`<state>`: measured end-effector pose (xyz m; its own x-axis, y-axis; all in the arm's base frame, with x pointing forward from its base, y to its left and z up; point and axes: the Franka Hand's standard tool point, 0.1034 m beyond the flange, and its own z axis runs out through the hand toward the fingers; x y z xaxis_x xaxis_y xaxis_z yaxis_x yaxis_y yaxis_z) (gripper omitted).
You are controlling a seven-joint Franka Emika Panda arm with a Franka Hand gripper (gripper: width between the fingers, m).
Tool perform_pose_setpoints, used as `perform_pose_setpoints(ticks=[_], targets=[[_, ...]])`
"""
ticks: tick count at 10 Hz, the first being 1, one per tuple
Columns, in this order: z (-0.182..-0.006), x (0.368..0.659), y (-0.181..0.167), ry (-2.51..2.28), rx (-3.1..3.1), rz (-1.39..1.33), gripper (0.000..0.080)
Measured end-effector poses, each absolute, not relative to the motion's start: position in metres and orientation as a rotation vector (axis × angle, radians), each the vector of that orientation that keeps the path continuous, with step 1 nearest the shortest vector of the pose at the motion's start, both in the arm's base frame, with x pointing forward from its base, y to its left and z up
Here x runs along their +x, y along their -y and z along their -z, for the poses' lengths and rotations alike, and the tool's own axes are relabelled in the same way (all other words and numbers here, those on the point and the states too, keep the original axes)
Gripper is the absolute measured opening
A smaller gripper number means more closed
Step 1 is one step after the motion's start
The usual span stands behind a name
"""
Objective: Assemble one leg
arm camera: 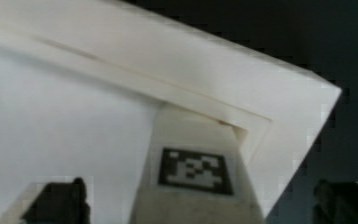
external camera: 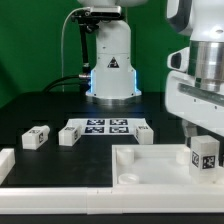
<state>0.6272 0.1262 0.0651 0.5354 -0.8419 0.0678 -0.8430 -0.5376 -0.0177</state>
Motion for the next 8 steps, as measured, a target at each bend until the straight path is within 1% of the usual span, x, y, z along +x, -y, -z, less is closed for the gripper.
perform_pose_setpoints(ticks=[2,5,8], targets=[[-0.0653,0.6276,-0.1269,1.093,2.916,-0.107,0.0649],[-0.0669,0.6236,-0.1311,0.682,3.027,-0.111,0.0649],[-0.0675,0.6244,-0.1241,-0.007,3.082,-0.079,0.0649]])
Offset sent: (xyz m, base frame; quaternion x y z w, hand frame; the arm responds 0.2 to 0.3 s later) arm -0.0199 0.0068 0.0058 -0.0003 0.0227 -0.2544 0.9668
